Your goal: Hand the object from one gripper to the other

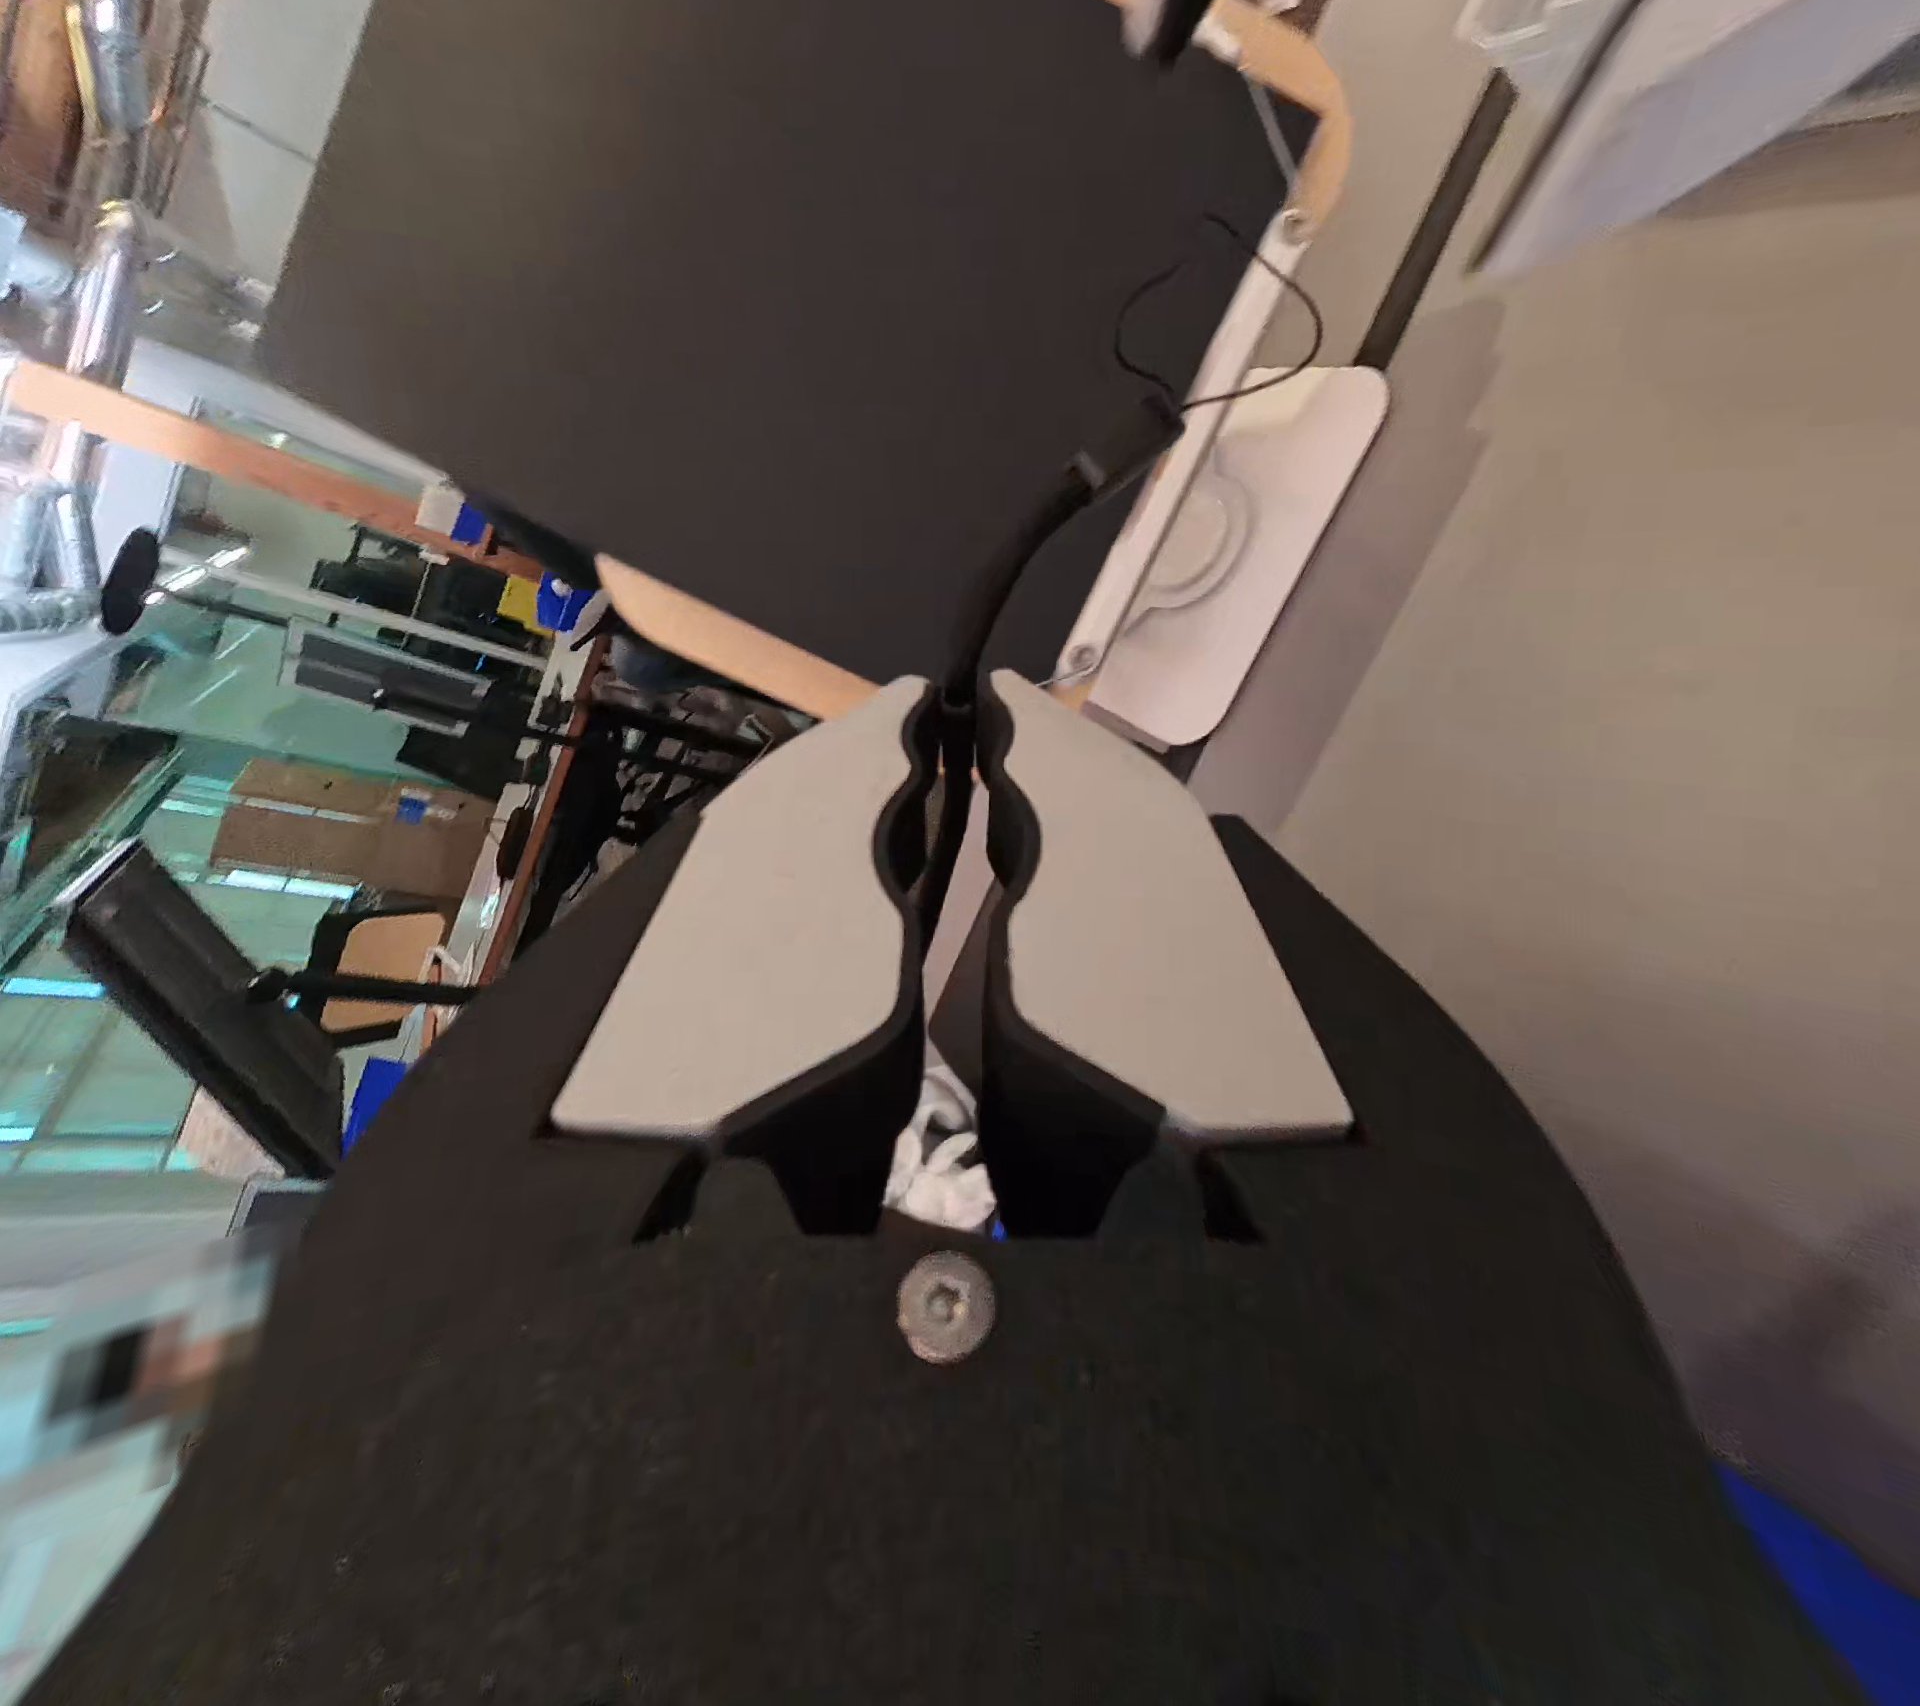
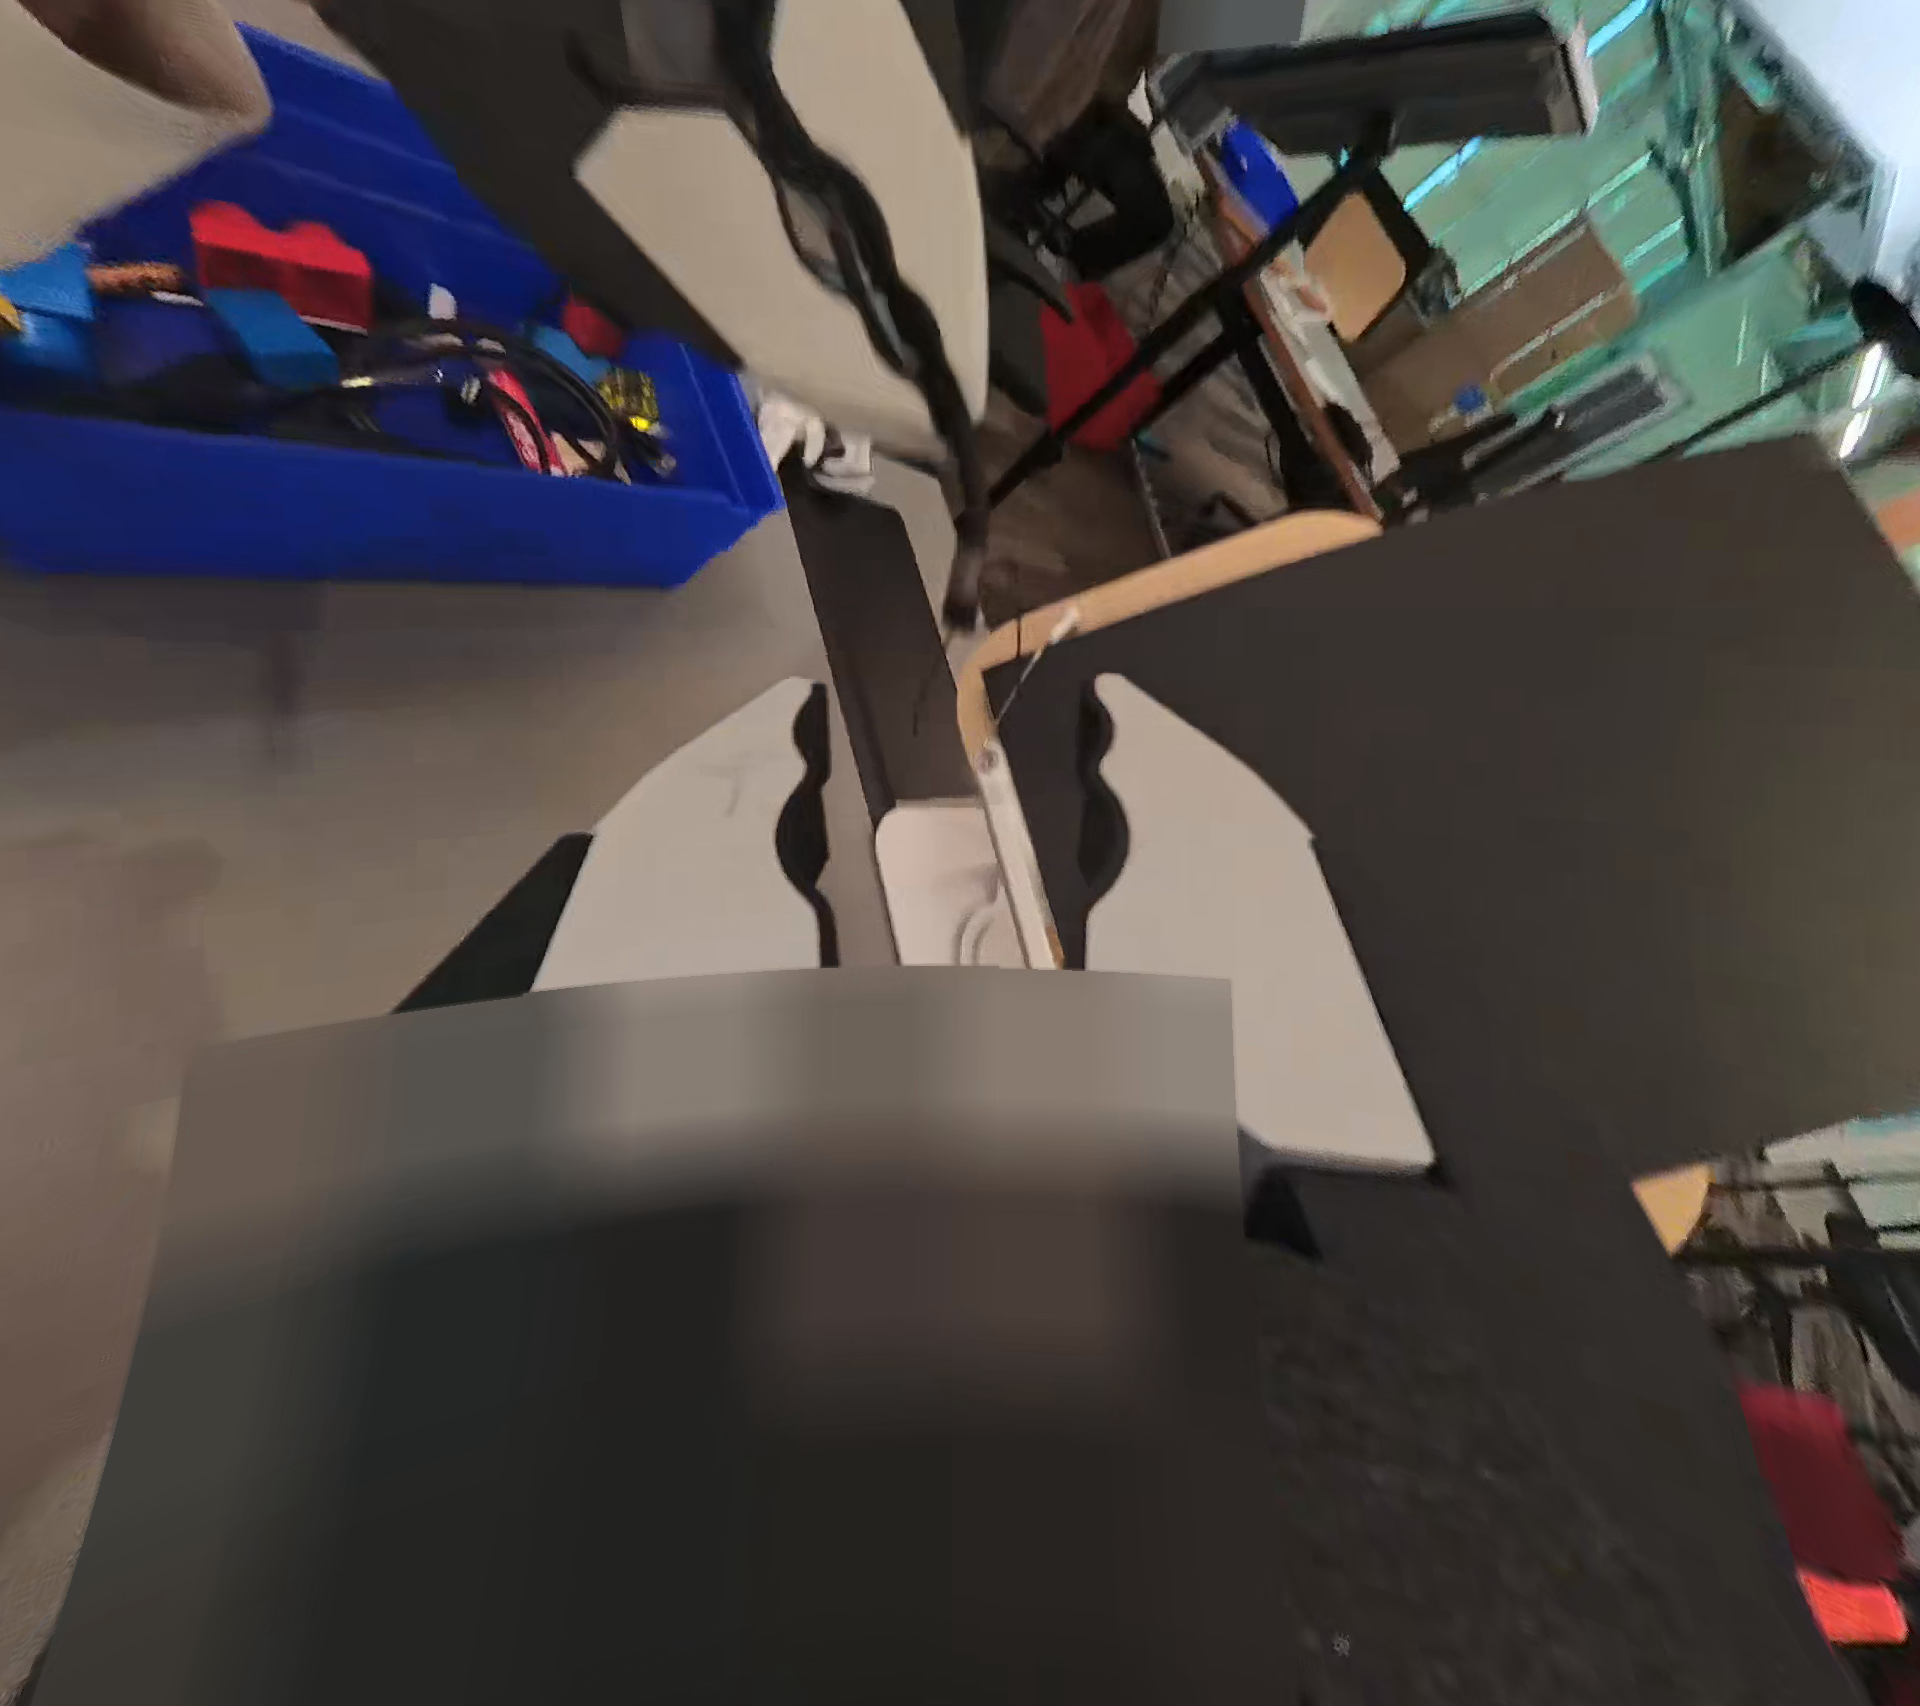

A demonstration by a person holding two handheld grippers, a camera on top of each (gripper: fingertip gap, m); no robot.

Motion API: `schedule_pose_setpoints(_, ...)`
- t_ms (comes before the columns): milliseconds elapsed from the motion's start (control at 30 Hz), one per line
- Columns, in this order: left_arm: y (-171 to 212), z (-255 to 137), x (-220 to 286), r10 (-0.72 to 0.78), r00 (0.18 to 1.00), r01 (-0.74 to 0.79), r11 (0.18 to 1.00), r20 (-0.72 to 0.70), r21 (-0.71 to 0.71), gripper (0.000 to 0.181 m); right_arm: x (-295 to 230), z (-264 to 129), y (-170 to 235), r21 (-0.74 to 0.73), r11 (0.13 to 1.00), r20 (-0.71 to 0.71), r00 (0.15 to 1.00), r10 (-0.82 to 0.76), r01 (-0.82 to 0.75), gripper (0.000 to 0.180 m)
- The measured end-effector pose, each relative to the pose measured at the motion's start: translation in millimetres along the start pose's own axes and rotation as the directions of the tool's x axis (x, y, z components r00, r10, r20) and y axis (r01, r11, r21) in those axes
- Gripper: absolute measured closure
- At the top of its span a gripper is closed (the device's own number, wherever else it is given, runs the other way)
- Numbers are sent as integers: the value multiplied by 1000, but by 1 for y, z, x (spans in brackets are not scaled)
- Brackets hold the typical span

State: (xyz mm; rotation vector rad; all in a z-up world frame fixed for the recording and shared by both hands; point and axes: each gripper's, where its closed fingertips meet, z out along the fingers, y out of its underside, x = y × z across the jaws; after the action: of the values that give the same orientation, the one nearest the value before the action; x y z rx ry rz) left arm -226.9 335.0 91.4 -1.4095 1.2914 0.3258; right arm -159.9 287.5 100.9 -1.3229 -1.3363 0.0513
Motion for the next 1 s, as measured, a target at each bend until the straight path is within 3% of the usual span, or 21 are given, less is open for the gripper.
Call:
schedule_pose_setpoints(267, -21, 6, 35, 72, 990, -70, 997, -118, 19, 175, -13, 43, 12, -65, 993, 21, 995, -98, 99, 151)
schedule_pose_setpoints(333, -25, 6, 38, 70, 989, -66, 997, -132, 39, 175, -6, 49, 14, -64, 990, -17, 992, -128, 126, 176)
schedule_pose_setpoints(367, -25, 6, 36, 62, 990, -57, 998, -128, 40, 175, -4, 50, 14, -59, 989, -20, 991, -135, 133, 176)
schedule_pose_setpoints(533, -35, 0, 34, -143, 965, 171, 979, -221, 110, 173, -1, 43, 10, -14, 992, 11, 992, -126, 126, 177)
schedule_pose_setpoints(633, -38, -6, 23, -252, 933, 299, 940, -259, 164, 154, 11, 33, 10, -1, 989, -44, 988, -149, 149, 176)
schedule_pose_setpoints(733, -45, -17, 6, -338, 894, 416, 870, -294, 266, 148, 28, 18, 1, 85, 989, -117, 987, -113, 123, 176)
schedule_pose_setpoints(867, -69, -44, -18, -407, 814, 573, 678, -414, 460, 139, 54, -9, -21, 289, 957, -182, 982, 47, 7, 176)
schedule_pose_setpoints(933, -76, -54, -23, -390, 792, 606, 598, -470, 525, 139, 61, -20, -30, 373, 926, -168, 978, 125, -54, 176)
schedule_pose_setpoints(1000, -74, -55, -26, -382, 786, 615, 567, -486, 548, 136, 61, -29, -39, 447, 887, -107, 978, 180, -114, 176)
